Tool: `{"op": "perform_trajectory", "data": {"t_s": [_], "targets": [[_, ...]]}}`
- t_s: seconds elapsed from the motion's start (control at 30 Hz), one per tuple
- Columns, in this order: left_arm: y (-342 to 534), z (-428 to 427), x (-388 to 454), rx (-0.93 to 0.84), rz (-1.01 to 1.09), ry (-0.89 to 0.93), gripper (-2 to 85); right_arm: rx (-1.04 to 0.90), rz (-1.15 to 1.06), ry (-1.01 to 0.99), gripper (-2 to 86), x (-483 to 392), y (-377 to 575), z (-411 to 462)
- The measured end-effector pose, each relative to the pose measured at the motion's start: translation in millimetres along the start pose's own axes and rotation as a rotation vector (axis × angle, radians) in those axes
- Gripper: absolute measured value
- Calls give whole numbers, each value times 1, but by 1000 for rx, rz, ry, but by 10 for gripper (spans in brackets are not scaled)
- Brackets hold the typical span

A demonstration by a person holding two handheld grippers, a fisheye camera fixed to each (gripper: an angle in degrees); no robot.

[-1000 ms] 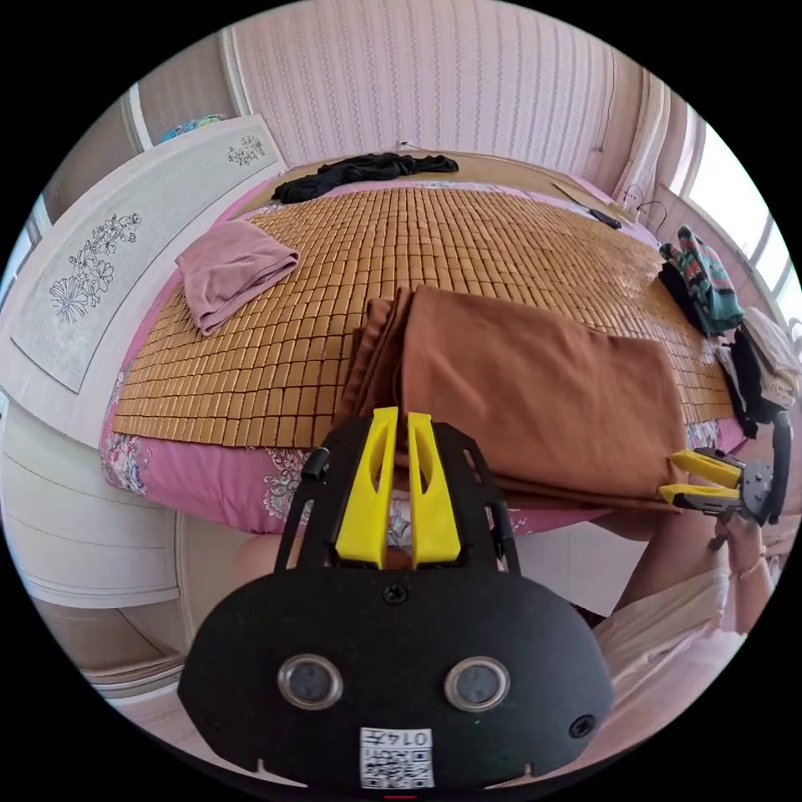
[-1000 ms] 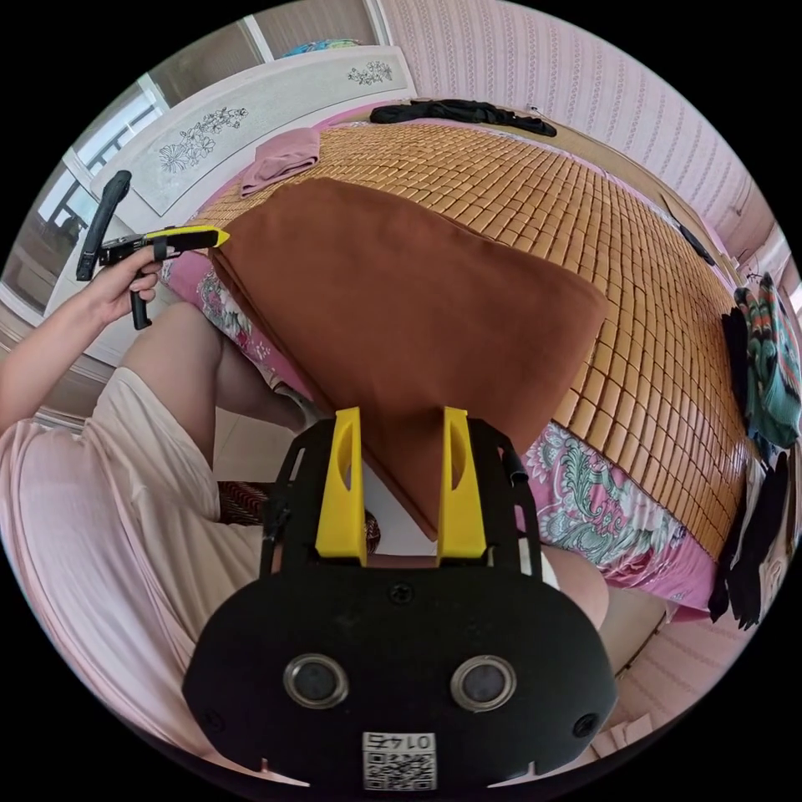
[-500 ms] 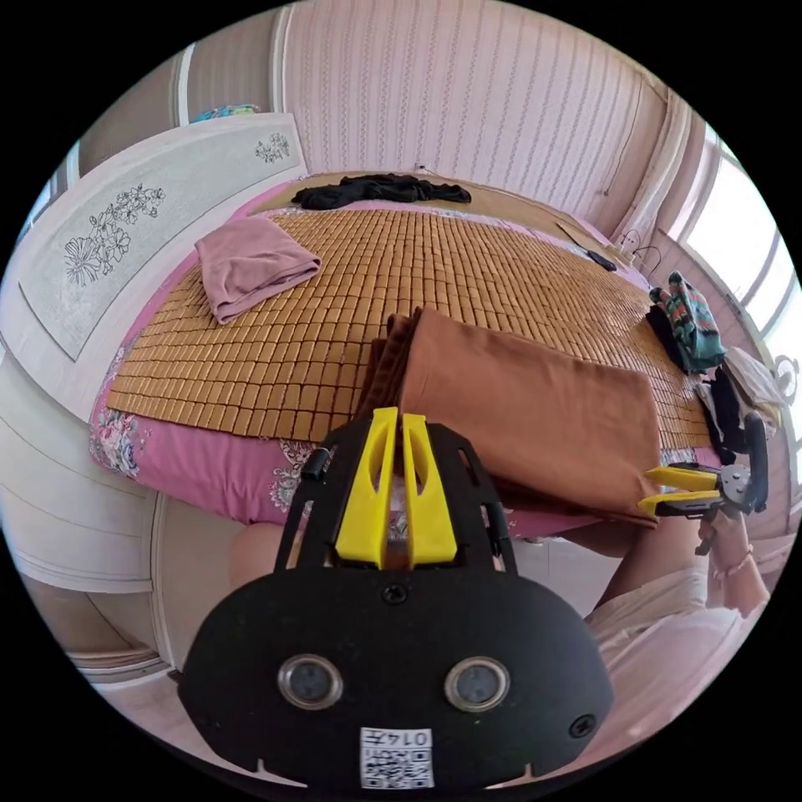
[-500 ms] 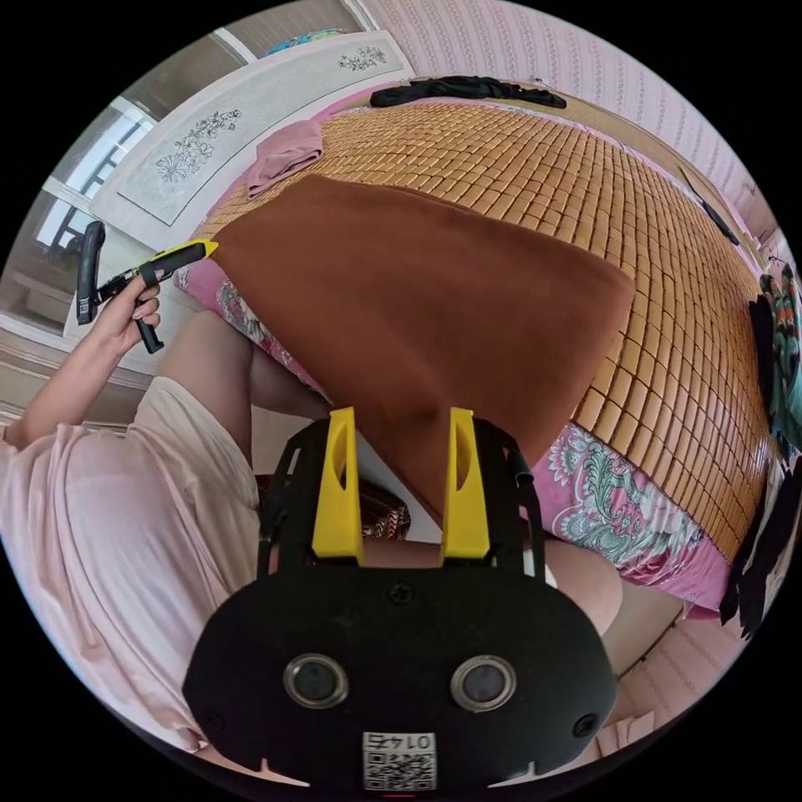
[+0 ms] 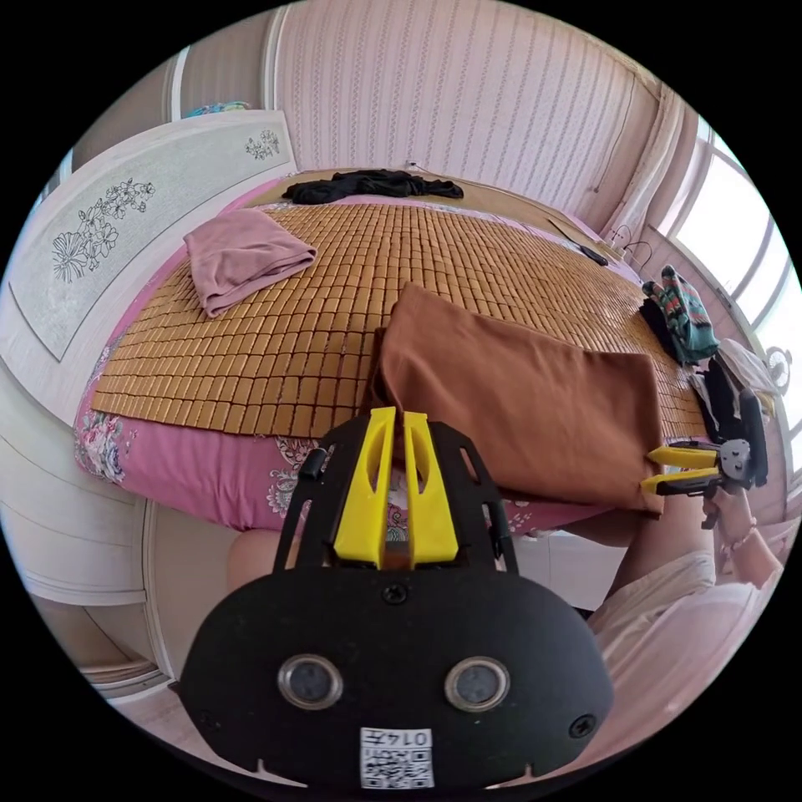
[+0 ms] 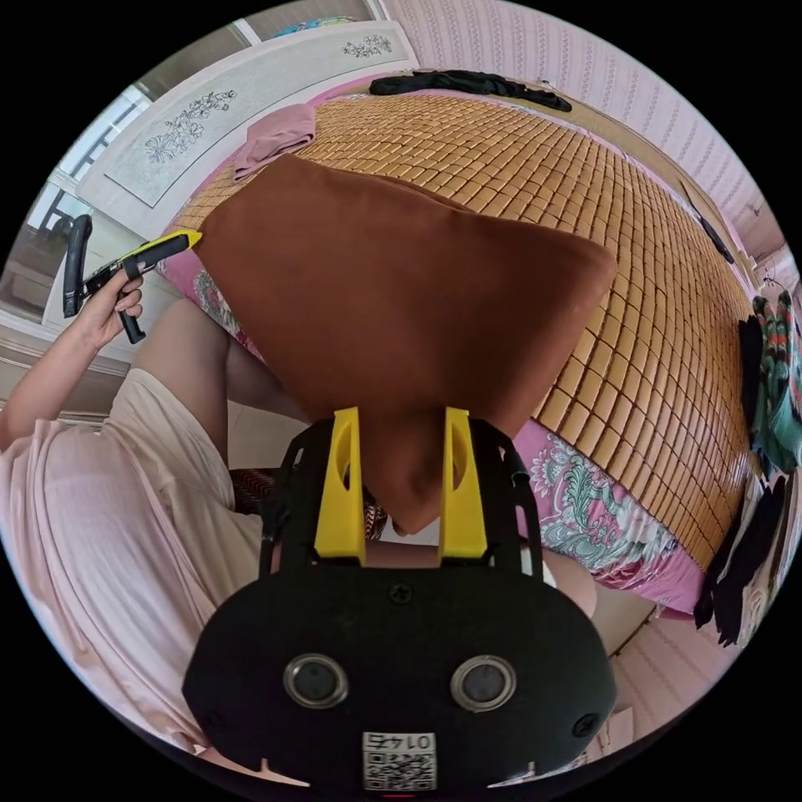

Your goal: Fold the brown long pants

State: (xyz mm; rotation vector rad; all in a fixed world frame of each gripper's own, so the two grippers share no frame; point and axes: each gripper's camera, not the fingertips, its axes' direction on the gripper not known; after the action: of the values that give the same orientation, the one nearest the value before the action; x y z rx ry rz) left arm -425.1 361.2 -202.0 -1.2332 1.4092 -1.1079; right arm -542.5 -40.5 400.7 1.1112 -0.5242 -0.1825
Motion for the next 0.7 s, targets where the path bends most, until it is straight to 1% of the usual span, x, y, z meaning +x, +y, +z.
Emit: {"op": "perform_trajectory", "data": {"t_s": [0.1, 0.17, 0.23, 0.33, 0.47, 0.5, 0.57, 0.63, 0.7], "targets": [[1, 0, 4, -1, 16, 37, -5, -56, -101, 46, 182, -18, -10, 1], [1, 1, 6, -1, 22, 27, -8, -133, -187, 159, 180, -30, -15, 14], [0, 1, 5, -2, 21, 26, -9, -144, -168, 153, 174, -26, -20, 10], [-1, -2, 2, 1, 20, 25, -9, -79, -40, 79, 165, -1, -20, -6], [-2, -5, -5, 7, 6, 31, -9, 23, 170, -83, 157, 46, -5, -21], [-3, -5, -6, 5, 6, 29, -9, 45, 200, -98, 155, 51, -2, -24], [-3, -5, -10, 1, 6, 27, -8, 189, 297, -186, 137, 62, 16, -45], [-3, -4, -12, 0, 12, 21, -7, 280, 276, -208, 114, 62, 25, -59], [-4, 0, -15, -10, 0, 16, -2, 283, 242, -200, 101, 63, 27, -60]]}}
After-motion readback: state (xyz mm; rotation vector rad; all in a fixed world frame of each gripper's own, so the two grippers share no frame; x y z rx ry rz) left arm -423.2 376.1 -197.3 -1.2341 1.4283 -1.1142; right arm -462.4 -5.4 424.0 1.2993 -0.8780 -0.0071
